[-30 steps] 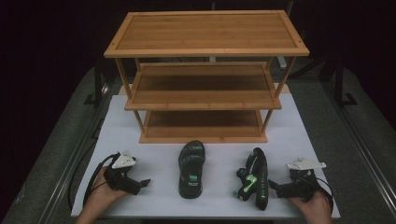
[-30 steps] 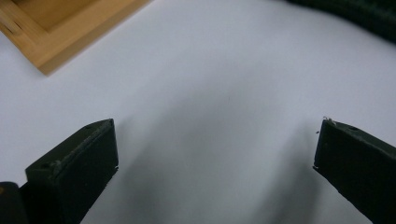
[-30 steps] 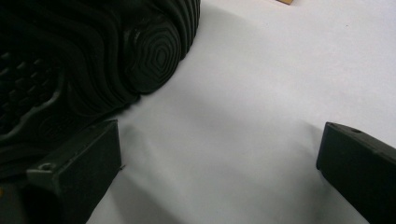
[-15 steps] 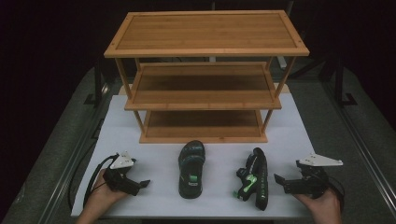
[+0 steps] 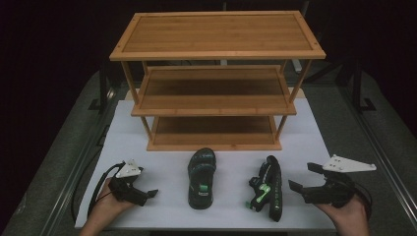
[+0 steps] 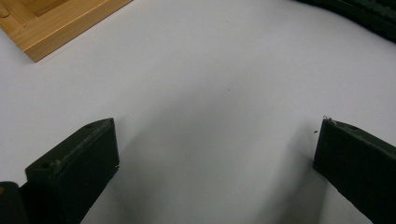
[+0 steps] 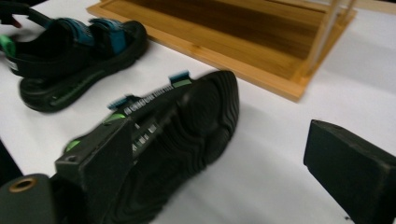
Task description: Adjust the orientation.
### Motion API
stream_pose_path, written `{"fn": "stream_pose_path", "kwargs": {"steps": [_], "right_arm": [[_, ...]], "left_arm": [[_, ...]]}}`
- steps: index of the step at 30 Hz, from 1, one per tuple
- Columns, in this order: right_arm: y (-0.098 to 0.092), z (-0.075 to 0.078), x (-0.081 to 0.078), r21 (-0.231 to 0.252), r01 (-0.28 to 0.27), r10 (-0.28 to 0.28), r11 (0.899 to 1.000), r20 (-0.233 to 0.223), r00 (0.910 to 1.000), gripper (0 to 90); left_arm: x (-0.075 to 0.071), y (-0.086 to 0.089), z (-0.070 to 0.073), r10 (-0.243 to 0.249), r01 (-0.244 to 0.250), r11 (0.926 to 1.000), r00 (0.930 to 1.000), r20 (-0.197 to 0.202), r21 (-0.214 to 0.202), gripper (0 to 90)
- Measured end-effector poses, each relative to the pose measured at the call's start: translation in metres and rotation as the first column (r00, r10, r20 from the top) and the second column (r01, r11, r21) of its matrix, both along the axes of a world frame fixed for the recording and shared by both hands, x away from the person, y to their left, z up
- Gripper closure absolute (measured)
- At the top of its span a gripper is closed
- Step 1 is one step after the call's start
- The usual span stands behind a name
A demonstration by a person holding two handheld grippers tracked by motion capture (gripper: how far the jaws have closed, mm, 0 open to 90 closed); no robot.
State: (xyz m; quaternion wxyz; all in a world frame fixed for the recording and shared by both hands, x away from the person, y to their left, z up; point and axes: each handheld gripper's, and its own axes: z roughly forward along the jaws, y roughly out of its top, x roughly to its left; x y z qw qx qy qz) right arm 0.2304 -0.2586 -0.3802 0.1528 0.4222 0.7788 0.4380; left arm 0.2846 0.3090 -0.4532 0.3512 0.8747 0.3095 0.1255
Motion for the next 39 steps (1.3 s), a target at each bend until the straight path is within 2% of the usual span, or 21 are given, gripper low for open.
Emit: {"fn": "stream_pose_path", "kwargs": {"steps": [1,4,6,9,15,17,26,39], "right_arm": [[0.002,0.003,0.001,-0.002,-0.013,0.013,1.0,-0.005,0.9999,12.6],[0.008,0.008,0.005,0.01,-0.042,0.042,0.999,-0.013,0.999,18.7],[0.013,0.009,0.007,0.005,-0.069,0.069,0.998,-0.011,0.9976,29.9],[0.021,0.008,0.009,-0.002,-0.123,0.123,0.992,-0.008,0.9923,54.2],[0.032,0.003,0.014,-0.041,-0.142,0.142,0.989,-0.004,0.9898,67.0],[0.033,0.0,0.014,-0.05,-0.148,0.147,0.988,-0.012,0.989,74.2],[0.026,-0.002,0.012,-0.045,-0.138,0.137,0.989,-0.03,0.9901,75.7],[-0.01,-0.01,0.004,0.007,-0.081,0.082,0.997,-0.042,0.9958,74.7]], "left_arm": [[0.0,0.0,0.0,0.0,0.0,1.0,1.0,0.0,-0.001,0.0],[0.0,0.0,0.0,0.0,0.0,1.0,1.0,0.001,-0.001,0.0],[0.0,0.0,0.0,0.0,0.0,1.0,1.0,0.001,-0.002,0.0],[0.0,0.0,0.0,0.0,0.0,1.0,1.0,0.001,-0.002,0.0],[0.0,0.0,0.0,0.0,0.0,1.0,1.0,0.001,-0.002,0.0],[0.0,0.0,0.0,0.001,-0.001,1.0,1.0,0.002,-0.003,0.0],[0.0,0.0,0.0,0.001,-0.001,1.0,1.0,0.003,-0.003,0.0],[0.0,0.0,0.0,-0.002,0.002,1.0,1.0,0.002,0.001,0.0]]}}
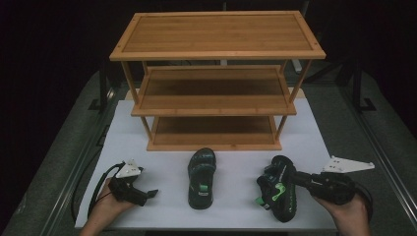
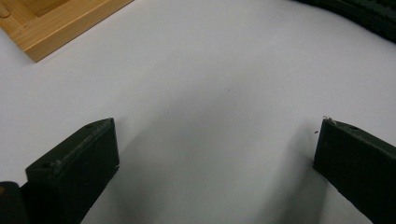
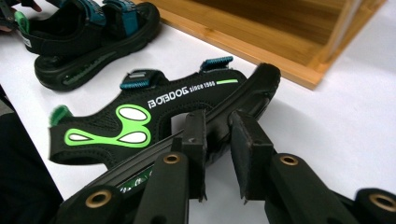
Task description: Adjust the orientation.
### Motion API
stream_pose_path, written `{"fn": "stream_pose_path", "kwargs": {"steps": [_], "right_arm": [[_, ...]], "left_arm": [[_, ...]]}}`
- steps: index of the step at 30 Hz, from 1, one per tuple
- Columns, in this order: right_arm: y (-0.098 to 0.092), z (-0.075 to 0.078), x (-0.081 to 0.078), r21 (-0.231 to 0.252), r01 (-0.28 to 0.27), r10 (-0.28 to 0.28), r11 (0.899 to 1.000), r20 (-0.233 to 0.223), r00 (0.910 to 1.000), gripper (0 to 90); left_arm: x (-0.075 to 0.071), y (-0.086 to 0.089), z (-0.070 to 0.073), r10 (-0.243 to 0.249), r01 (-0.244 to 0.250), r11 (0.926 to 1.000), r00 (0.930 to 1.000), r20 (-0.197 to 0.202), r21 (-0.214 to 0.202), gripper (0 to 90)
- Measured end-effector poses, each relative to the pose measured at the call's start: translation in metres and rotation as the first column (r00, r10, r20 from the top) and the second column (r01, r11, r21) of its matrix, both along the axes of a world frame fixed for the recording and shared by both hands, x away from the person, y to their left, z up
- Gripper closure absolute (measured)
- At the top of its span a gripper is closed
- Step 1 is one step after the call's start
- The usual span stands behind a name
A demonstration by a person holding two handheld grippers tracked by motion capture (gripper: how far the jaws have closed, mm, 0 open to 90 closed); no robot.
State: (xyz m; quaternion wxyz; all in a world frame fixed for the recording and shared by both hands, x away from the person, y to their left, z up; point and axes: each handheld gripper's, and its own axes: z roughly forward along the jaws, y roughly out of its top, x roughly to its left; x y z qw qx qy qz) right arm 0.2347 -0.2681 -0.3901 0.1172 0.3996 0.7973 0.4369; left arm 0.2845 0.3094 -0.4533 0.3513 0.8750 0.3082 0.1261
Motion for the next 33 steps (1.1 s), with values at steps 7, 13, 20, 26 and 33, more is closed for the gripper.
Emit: {"fn": "stream_pose_path", "kwargs": {"steps": [7,13,20,26,33], "right_arm": [[-0.019,-0.01,-0.002,0.048,0.025,-0.024,0.999,-0.026,0.9994,74.6],[-0.031,-0.02,-0.004,0.088,0.04,-0.037,0.995,-0.043,0.9984,74.7],[-0.043,-0.031,-0.004,0.093,0.059,-0.052,0.994,-0.073,0.996,74.6],[-0.049,-0.041,-0.001,0.082,0.077,-0.068,0.994,-0.111,0.9915,73.7],[-0.046,-0.051,0.005,0.058,0.071,-0.062,0.996,-0.143,0.9877,72.2]], "left_arm": [[0.0,0.0,0.0,0.0,0.0,1.0,1.0,-0.002,0.0,0.0],[0.0,0.0,0.0,0.001,-0.001,1.0,1.0,-0.002,0.0,0.0],[0.0,0.0,0.0,0.001,-0.001,1.0,1.0,-0.002,-0.001,0.0],[0.0,0.0,0.0,0.001,-0.001,1.0,1.0,-0.002,0.0,0.0],[0.0,0.0,0.0,0.0,0.0,1.0,1.0,-0.002,0.0,0.0]]}}
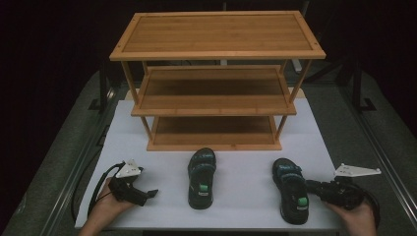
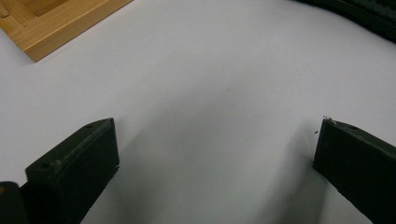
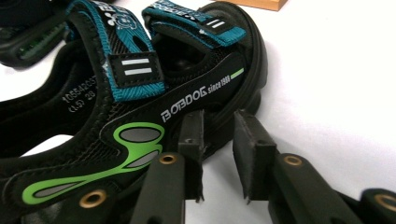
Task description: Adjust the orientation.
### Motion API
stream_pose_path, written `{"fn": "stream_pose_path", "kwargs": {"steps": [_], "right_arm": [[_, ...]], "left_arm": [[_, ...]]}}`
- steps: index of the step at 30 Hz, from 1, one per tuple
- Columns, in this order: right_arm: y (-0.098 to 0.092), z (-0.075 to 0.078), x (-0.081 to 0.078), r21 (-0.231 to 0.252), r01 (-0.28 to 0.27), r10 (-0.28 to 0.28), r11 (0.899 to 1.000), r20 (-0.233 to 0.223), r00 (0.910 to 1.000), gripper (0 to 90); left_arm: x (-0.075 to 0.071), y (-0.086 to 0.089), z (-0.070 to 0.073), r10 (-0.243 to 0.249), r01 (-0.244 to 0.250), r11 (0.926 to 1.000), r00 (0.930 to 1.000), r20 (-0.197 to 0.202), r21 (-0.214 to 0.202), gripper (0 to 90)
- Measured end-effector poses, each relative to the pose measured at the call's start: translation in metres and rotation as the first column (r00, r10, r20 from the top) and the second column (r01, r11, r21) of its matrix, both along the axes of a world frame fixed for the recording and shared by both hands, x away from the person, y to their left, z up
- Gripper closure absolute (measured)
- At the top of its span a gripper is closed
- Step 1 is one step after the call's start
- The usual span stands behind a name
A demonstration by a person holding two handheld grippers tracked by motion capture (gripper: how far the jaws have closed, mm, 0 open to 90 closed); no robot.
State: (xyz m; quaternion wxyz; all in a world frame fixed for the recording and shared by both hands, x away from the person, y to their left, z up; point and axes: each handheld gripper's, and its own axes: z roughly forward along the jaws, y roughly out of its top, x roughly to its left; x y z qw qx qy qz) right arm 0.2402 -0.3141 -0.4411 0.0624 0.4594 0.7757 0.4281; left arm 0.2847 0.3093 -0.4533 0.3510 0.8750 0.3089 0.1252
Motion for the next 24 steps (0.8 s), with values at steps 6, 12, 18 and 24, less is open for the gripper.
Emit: {"fn": "stream_pose_path", "kwargs": {"steps": [6,12,18,24], "right_arm": [[-0.001,-0.001,0.001,-0.011,0.007,-0.007,1.0,-0.012,0.9999,66.7],[-0.008,0.012,-0.001,0.012,0.037,-0.037,0.999,0.014,0.9992,58.2],[-0.012,0.035,-0.004,0.022,0.052,-0.054,0.998,0.065,0.9965,56.8],[-0.004,0.052,-0.008,0.028,0.008,-0.011,1.0,0.112,0.9936,57.2]], "left_arm": [[0.0,0.0,0.0,0.0,0.0,1.0,1.0,0.0,0.0,0.0],[0.0,0.0,0.0,0.0,0.0,1.0,1.0,0.0,0.0,0.0],[0.0,0.0,0.0,0.0,0.0,1.0,1.0,0.0,-0.001,0.0],[0.0,0.0,0.0,0.0,0.0,1.0,1.0,0.001,0.0,0.0]]}}
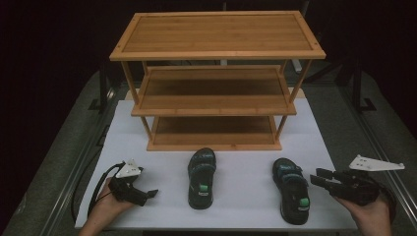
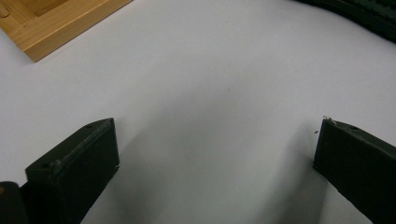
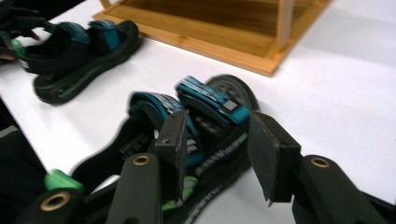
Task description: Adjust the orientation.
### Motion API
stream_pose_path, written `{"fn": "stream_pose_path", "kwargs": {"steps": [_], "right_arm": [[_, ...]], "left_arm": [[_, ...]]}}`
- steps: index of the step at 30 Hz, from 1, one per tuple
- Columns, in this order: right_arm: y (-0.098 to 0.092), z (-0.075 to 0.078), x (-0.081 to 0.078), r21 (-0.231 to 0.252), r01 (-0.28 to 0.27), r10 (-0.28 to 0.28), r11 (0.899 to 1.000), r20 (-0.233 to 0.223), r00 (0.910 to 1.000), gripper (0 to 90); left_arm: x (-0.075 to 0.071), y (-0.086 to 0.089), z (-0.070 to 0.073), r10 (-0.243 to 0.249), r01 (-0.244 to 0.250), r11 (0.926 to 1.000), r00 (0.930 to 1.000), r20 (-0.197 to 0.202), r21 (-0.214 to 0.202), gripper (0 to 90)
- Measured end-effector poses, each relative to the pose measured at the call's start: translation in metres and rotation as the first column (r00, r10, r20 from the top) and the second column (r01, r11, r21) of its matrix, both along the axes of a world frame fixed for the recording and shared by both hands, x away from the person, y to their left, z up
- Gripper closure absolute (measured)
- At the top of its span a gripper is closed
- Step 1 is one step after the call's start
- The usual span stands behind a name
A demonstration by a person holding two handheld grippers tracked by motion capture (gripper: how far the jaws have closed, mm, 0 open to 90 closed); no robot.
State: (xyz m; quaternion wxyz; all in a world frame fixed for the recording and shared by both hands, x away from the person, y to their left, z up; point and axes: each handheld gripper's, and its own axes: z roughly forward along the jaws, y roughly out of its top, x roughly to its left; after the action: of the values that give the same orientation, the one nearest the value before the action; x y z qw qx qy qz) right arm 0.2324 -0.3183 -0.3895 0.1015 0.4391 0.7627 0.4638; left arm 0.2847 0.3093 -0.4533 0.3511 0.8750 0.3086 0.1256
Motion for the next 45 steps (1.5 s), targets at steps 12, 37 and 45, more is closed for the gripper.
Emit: {"fn": "stream_pose_path", "kwargs": {"steps": [12,37,45], "right_arm": [[0.023,0.016,0.004,0.021,-0.102,0.101,0.995,0.039,0.9941,50.6],[0.038,-0.015,0.022,0.001,-0.198,0.198,0.98,-0.029,0.9798,58.9],[0.037,-0.015,0.022,-0.008,-0.214,0.213,0.977,-0.031,0.9765,67.2]], "left_arm": [[0.0,0.0,0.0,0.002,-0.002,1.0,1.0,0.001,-0.004,0.0],[0.0,0.0,0.0,0.0,0.0,1.0,1.0,-0.001,-0.001,0.0],[0.0,0.0,0.0,0.0,0.0,1.0,1.0,-0.002,-0.001,0.0]]}}
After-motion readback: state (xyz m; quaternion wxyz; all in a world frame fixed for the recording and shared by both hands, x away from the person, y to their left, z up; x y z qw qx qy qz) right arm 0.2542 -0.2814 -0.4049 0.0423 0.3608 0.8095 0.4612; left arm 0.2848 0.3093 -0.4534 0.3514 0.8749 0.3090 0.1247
